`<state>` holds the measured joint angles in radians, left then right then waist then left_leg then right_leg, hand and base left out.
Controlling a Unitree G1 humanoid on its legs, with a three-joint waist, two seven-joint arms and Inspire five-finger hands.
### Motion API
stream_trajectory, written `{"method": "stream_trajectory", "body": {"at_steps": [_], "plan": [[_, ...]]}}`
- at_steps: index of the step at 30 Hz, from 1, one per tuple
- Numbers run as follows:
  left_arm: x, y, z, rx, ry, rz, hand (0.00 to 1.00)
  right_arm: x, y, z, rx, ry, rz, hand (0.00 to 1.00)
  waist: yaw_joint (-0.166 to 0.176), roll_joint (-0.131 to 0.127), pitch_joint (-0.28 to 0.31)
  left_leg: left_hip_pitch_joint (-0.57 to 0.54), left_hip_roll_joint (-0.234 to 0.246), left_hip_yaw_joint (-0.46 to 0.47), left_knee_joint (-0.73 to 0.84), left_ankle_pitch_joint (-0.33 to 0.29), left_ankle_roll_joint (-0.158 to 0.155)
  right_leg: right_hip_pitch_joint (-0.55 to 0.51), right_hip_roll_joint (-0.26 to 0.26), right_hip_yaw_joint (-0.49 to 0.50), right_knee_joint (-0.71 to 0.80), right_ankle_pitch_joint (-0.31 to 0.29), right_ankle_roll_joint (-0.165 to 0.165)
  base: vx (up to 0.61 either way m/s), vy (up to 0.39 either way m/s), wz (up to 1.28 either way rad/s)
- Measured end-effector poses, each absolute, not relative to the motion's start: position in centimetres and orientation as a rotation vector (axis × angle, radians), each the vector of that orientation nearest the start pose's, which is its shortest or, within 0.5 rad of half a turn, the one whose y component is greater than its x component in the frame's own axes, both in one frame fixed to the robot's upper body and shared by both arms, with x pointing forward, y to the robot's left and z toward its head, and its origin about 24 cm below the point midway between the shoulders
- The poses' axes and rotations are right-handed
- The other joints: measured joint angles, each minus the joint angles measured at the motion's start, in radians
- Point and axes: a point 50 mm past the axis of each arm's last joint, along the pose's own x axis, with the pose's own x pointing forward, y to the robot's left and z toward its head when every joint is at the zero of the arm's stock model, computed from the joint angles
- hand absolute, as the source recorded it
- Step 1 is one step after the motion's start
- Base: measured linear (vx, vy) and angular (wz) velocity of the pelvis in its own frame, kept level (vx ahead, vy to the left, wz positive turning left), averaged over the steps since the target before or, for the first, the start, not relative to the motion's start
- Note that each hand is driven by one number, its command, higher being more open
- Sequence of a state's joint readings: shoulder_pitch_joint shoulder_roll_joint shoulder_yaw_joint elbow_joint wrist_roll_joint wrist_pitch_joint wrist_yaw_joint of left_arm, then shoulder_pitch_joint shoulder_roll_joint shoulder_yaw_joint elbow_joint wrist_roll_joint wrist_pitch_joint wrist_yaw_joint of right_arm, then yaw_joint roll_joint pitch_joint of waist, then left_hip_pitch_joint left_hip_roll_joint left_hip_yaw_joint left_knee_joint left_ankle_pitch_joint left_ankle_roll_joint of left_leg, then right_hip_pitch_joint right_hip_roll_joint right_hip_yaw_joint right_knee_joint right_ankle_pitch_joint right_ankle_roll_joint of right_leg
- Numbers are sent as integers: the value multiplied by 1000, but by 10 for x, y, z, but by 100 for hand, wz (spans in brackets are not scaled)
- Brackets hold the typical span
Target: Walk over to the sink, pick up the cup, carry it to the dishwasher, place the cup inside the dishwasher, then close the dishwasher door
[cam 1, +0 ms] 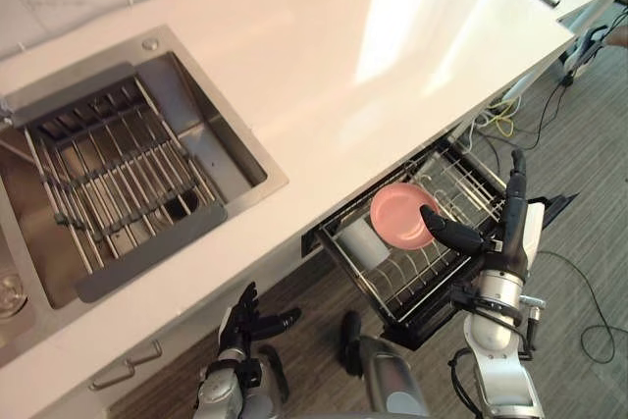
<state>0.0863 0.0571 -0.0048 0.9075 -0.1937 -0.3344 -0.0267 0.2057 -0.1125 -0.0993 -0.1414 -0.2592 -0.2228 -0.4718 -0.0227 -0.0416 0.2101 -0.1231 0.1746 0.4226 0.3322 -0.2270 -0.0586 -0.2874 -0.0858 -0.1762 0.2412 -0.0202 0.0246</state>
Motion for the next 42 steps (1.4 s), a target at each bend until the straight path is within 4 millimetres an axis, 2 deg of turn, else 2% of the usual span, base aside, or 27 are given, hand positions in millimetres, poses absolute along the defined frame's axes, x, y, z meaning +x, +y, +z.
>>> {"method": "stream_trajectory", "body": {"at_steps": [5,8,9,15,18,20,23,26,33,42], "plan": [[130,179,-134,-121,693,163,100,180,-233,45,-213,-144,-669,100,-21,-1,-44,92,-23,37,-96,25,-3,83,10,22,-99,37,12,100,38,-16],[119,189,-138,-118,735,206,100,159,-237,28,-122,-53,-719,100,-33,-1,-57,139,-28,64,-124,26,-3,119,17,40,-129,46,16,41,32,-25],[111,194,-140,-116,752,228,100,147,-237,19,-100,2,-728,100,-36,-2,-71,164,-28,82,-139,26,-4,133,23,49,-140,48,18,19,5,-23],[86,199,-144,-107,800,253,100,109,-243,-16,22,185,-765,100,-47,-1,-122,215,-27,113,-162,27,-6,171,33,64,-158,48,18,4,-3,-12],[83,199,-145,-132,811,276,100,99,-237,-46,173,297,-694,100,-48,0,-124,249,-24,122,-173,30,-14,201,35,62,-159,45,15,-48,-8,1],[81,197,-146,-138,818,270,100,90,-223,-70,286,388,-597,100,-48,7,-137,257,-15,157,-178,30,-22,208,36,54,-161,36,4,-82,-22,9],[75,192,-148,-159,833,260,100,80,-209,-89,426,457,-535,100,-45,24,-165,266,-10,169,-193,29,-29,217,37,35,-171,32,0,-52,-31,18],[71,191,-149,-183,845,286,100,75,-206,-100,577,458,-551,100,-42,32,-179,282,-2,178,-194,28,-35,233,47,39,-179,39,8,-17,-32,-2],[68,191,-151,-230,860,330,100,65,-201,-114,758,455,-580,100,-23,41,-181,305,17,206,-195,33,-52,252,70,53,-195,45,-2,-12,-43,-9],[66,189,-153,-257,876,354,100,62,-203,-115,779,443,-554,100,-23,54,-179,318,19,201,-192,37,-58,272,73,50,-207,46,-3,-4,-6,0]]}}
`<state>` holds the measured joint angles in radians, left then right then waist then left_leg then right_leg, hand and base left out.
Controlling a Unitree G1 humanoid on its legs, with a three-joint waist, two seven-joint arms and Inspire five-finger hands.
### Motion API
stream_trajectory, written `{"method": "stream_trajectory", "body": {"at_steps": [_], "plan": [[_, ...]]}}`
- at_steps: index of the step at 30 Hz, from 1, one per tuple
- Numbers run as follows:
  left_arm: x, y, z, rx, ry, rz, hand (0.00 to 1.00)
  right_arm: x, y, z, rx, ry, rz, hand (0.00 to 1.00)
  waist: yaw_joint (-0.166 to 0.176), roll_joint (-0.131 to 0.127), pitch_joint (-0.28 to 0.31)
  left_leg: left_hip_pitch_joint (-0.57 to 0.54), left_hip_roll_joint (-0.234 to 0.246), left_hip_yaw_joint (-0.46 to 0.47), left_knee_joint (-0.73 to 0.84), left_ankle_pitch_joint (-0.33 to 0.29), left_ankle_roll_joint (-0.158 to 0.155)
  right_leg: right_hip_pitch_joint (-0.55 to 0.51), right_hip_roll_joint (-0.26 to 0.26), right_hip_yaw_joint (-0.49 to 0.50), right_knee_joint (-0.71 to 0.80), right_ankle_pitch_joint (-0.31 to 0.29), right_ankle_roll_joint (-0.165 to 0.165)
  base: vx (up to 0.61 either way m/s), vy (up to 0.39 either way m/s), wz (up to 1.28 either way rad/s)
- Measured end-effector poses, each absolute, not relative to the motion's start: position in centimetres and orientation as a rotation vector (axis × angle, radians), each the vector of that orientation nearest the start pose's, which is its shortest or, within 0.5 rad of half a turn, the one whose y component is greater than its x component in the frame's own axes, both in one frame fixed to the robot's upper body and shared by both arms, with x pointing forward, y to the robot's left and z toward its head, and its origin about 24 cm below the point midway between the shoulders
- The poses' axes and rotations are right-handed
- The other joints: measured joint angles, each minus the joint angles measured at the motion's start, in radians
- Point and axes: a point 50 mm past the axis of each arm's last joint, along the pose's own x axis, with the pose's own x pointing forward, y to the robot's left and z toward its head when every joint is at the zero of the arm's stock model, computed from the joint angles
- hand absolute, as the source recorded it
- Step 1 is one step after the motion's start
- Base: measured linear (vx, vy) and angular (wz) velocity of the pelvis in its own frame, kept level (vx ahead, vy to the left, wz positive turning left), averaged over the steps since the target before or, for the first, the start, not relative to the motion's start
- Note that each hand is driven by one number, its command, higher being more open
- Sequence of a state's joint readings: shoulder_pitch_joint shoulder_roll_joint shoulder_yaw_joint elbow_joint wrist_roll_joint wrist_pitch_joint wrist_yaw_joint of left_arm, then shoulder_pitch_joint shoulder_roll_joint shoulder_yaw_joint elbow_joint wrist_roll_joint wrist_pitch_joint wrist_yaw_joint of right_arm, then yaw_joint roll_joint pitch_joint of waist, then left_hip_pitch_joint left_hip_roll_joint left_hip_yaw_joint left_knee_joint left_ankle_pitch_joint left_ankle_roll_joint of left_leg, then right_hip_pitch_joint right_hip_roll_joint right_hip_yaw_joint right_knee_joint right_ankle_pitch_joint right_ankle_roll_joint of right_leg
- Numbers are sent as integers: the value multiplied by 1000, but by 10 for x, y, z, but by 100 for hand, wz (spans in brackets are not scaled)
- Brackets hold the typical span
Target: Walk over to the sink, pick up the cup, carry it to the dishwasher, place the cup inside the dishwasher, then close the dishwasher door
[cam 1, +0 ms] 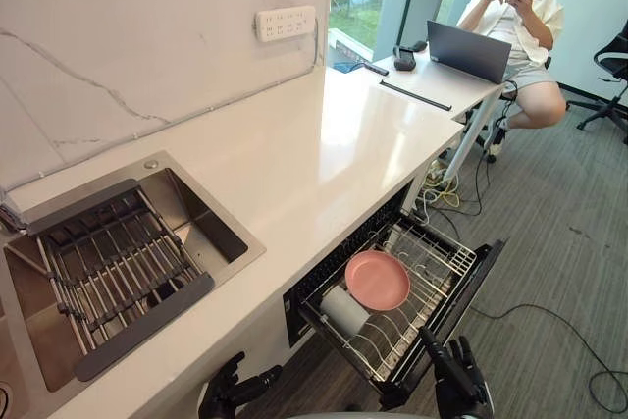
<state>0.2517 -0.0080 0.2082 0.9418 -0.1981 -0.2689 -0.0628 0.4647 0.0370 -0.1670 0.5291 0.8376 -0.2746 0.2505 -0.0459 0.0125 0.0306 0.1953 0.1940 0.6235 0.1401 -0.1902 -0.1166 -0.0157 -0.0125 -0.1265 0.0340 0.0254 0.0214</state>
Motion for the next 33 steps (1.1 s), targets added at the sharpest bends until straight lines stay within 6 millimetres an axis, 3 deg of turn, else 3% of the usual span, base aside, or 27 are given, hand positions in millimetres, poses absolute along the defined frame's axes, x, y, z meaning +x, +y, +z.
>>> {"method": "stream_trajectory", "body": {"at_steps": [9,16,21,27,29,31,33], "plan": [[68,187,-153,-250,872,331,100,69,-204,-113,736,471,-437,100,10,8,2,-3,4,-48,-3,10,-4,19,-6,-58,-1,-30,-8,-17,-23,13],[73,184,-151,-235,847,322,100,92,-194,-111,708,490,-299,100,44,10,2,-19,-12,-127,-35,45,-3,41,-10,-114,-18,-15,-7,-2,-20,26],[77,182,-151,-229,837,313,100,122,-182,-107,675,482,-166,100,54,11,8,-48,-28,-213,-73,76,3,44,-18,-167,-39,-4,-10,-24,-7,31],[90,183,-149,-179,819,258,100,176,-164,-88,653,391,-9,100,78,6,30,-133,-43,-311,-101,103,13,-4,-23,-233,-53,14,-18,-42,-3,33],[98,187,-147,-170,798,250,100,205,-159,-76,599,364,66,100,91,1,59,-153,-44,-341,-101,115,13,-8,-25,-258,-53,16,-21,-43,-3,35],[103,188,-145,-165,785,237,100,220,-159,-70,544,366,114,100,102,-2,73,-171,-44,-361,-101,123,13,-17,-25,-272,-53,19,-24,-42,5,26],[106,190,-145,-155,780,225,100,221,-160,-72,421,420,203,100,103,-8,85,-185,-44,-377,-101,132,12,-21,-24,-286,-54,21,-28,-20,5,21]]}}
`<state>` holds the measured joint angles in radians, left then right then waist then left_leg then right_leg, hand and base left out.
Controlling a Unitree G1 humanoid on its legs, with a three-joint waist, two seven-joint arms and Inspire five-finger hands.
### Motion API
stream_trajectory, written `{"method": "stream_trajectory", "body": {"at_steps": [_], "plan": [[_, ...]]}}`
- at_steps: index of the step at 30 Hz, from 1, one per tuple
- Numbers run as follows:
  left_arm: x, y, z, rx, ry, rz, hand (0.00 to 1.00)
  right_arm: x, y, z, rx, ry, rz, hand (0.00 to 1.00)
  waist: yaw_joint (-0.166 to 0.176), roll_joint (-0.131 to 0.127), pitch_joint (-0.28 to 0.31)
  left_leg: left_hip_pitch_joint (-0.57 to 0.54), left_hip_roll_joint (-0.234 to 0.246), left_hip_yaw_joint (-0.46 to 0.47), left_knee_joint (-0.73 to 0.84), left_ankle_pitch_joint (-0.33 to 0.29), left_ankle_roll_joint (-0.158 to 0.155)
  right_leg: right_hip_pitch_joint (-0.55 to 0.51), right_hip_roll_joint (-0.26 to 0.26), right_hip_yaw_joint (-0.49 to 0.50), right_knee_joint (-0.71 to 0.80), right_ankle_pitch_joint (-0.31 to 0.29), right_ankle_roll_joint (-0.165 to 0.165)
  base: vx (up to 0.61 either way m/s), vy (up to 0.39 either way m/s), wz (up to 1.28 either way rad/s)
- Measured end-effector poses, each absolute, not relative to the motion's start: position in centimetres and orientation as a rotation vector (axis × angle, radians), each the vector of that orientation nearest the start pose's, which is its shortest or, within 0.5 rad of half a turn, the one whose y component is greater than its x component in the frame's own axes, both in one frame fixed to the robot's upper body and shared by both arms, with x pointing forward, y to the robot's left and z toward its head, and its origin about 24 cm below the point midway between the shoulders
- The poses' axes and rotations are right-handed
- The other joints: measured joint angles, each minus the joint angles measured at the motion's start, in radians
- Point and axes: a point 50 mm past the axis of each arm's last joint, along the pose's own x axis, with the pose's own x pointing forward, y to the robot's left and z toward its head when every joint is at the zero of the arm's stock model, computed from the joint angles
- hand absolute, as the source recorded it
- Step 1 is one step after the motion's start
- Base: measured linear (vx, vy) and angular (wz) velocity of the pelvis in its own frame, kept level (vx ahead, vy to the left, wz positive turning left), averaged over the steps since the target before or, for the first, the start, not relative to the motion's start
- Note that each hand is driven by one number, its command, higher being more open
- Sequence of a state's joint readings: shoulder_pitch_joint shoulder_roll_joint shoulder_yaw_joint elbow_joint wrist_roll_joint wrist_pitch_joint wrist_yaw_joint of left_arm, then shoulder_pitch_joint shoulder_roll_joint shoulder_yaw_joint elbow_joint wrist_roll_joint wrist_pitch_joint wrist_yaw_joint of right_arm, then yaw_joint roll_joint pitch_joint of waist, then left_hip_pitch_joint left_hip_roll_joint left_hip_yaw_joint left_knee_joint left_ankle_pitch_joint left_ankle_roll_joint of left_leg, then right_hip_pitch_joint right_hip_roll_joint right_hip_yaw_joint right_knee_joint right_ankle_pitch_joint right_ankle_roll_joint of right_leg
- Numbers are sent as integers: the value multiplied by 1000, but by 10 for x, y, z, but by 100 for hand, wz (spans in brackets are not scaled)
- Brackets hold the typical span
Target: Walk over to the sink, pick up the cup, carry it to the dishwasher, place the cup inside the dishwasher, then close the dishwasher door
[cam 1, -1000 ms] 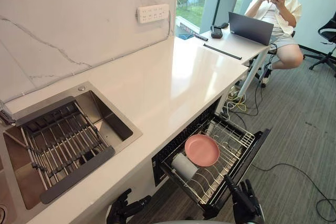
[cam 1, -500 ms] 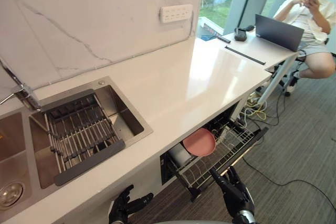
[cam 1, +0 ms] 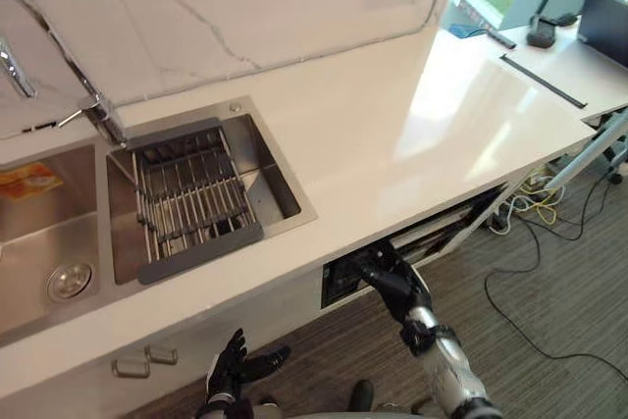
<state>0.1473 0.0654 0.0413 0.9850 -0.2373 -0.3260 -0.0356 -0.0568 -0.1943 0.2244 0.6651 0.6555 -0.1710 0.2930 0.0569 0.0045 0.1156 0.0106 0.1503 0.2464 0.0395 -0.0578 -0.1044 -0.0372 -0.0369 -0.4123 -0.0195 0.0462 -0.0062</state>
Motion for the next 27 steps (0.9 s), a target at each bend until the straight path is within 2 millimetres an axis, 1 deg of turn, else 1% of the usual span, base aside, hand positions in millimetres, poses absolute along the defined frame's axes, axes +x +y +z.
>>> {"method": "stream_trajectory", "body": {"at_steps": [5,7,10,11,13,15,18,20,21,23,24,27], "plan": [[109,194,-144,-143,776,205,100,236,-168,-67,227,458,294,100,2,-11,7,-6,1,-51,7,6,-3,11,10,-8,-17,11,-9,-34,10,4],[111,196,-143,-125,773,184,100,240,-171,-64,170,464,311,100,6,-17,10,-10,3,-60,10,7,-4,21,16,-15,-40,16,-5,-54,10,10],[114,200,-141,-103,765,168,100,242,-171,-62,92,465,342,100,11,-25,16,-18,8,-75,11,9,0,25,18,-24,-50,19,-6,-37,42,14],[114,201,-141,-99,766,169,100,242,-170,-61,18,468,376,100,12,-27,18,-18,10,-80,11,10,-1,25,20,-27,-51,19,-7,-5,27,7],[114,201,-140,-98,766,168,100,241,-168,-59,-65,463,431,100,12,-27,18,-17,10,-87,8,11,-1,25,20,-27,-51,19,-7,12,45,4],[114,201,-140,-97,765,168,100,235,-161,-58,-107,450,478,100,12,-28,18,-13,9,-89,3,13,-2,28,20,-28,-51,18,-8,35,63,4],[115,202,-140,-87,764,167,100,215,-155,-66,-96,474,507,100,11,-28,18,12,2,-90,-13,16,-6,48,15,-28,-47,10,-1,73,82,4],[114,203,-140,-75,768,162,100,195,-160,-78,-84,530,487,100,7,-28,17,28,-5,-87,-25,15,-6,53,4,-26,-31,2,2,81,93,1],[114,203,-140,-72,770,160,100,191,-162,-81,-84,545,475,100,5,-28,17,31,-7,-87,-27,15,-5,53,2,-25,-27,0,4,88,93,-3],[110,206,-141,-66,782,164,100,174,-172,-92,-86,604,418,100,-7,-27,17,45,-16,-74,-33,12,-1,52,-4,-10,-13,-4,9,108,99,-12],[110,207,-142,-63,786,165,100,171,-175,-94,-81,619,399,100,-10,-28,16,49,-19,-70,-34,12,-1,52,-6,-4,-12,-4,9,98,91,-23],[105,211,-143,-52,801,167,100,156,-187,-106,-50,668,269,100,-23,-28,12,64,-28,-54,-31,10,4,52,-15,20,-3,-8,15,67,64,-21]]}}
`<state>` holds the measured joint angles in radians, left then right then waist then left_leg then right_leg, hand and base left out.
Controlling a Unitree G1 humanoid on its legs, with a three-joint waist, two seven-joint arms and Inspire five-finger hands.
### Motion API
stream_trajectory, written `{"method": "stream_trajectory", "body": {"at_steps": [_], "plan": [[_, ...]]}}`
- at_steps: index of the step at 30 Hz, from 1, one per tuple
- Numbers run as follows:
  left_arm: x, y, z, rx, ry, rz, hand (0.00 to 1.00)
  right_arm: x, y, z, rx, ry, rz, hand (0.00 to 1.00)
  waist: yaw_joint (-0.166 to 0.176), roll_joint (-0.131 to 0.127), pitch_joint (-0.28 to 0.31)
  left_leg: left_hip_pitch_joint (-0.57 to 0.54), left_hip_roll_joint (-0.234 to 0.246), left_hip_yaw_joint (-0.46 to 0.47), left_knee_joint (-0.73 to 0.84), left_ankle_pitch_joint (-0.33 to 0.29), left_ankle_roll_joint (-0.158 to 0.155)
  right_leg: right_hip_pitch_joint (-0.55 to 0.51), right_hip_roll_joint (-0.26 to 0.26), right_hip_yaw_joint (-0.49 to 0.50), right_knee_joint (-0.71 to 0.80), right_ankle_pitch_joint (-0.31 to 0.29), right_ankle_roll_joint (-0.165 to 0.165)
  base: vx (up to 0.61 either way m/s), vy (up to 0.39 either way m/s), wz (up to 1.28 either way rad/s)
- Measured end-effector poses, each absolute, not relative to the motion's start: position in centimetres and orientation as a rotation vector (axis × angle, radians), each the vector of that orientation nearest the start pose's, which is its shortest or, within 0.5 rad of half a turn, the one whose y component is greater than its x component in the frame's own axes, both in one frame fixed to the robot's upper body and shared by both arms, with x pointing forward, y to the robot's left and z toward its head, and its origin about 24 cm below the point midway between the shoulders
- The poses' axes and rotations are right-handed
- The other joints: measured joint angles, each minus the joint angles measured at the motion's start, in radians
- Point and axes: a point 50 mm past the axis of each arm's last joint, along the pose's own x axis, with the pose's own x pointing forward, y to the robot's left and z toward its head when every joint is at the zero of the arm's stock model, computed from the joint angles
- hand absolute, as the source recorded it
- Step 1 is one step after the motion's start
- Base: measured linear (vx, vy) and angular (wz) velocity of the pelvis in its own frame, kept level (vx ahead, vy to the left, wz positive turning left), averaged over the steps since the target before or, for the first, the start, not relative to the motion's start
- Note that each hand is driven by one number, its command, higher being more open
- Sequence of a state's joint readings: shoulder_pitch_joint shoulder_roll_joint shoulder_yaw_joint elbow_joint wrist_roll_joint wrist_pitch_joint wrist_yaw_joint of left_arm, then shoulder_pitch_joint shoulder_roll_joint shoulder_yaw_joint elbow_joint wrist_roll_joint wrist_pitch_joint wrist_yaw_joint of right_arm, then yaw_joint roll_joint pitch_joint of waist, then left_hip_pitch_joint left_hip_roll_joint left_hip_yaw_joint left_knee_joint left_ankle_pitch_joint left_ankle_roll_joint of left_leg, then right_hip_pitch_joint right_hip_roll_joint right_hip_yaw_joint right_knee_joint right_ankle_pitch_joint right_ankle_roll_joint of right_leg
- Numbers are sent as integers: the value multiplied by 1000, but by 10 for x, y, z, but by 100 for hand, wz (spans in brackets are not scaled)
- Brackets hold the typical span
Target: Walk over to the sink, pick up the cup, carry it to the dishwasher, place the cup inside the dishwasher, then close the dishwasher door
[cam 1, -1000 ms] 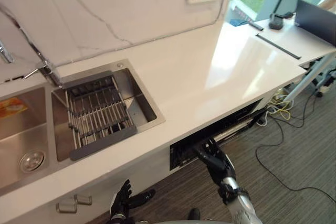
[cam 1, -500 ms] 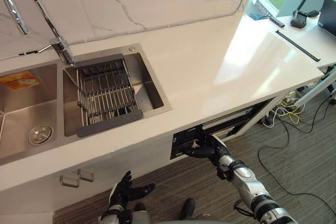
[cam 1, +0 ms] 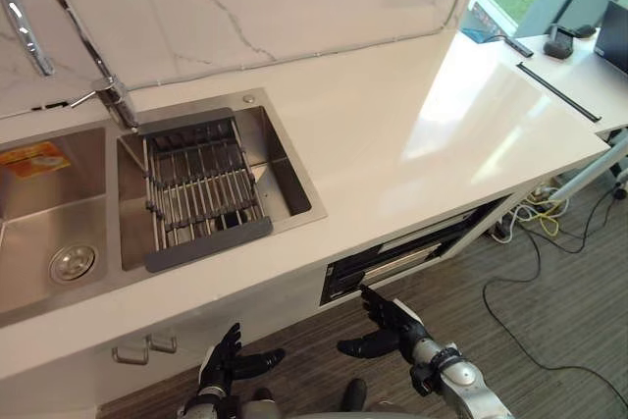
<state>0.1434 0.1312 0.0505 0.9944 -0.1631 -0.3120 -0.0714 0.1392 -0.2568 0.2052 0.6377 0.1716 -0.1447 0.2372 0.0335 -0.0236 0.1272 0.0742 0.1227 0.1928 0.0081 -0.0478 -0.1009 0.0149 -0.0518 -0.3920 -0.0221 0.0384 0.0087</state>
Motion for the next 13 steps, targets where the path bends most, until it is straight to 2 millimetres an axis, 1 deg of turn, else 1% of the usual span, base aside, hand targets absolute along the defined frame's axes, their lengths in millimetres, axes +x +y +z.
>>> {"method": "stream_trajectory", "body": {"at_steps": [2,5,7,11,13], "plan": [[103,211,-143,-51,807,167,100,141,-198,-115,-20,694,145,100,-8,1,-10,5,-3,7,0,-2,3,0,-3,8,3,-1,2,42,45,-10],[99,212,-145,-52,818,168,100,125,-212,-125,-3,735,33,100,-21,2,-29,9,-3,9,0,-3,4,3,-3,11,4,-1,2,9,11,-1],[97,212,-145,-52,823,166,100,119,-218,-129,-1,746,-15,100,-22,4,-32,16,-2,11,1,-3,4,6,-3,14,6,-1,2,-24,18,-4],[89,213,-146,-58,828,168,100,93,-232,-137,7,798,-117,100,-23,14,-48,32,0,11,-1,-4,3,21,-3,17,9,-1,2,-53,15,-1],[84,215,-147,-63,832,185,100,85,-234,-139,-2,811,-128,100,-23,16,-56,34,2,13,-6,-5,3,20,-4,17,9,-2,2,-50,16,-1]]}}
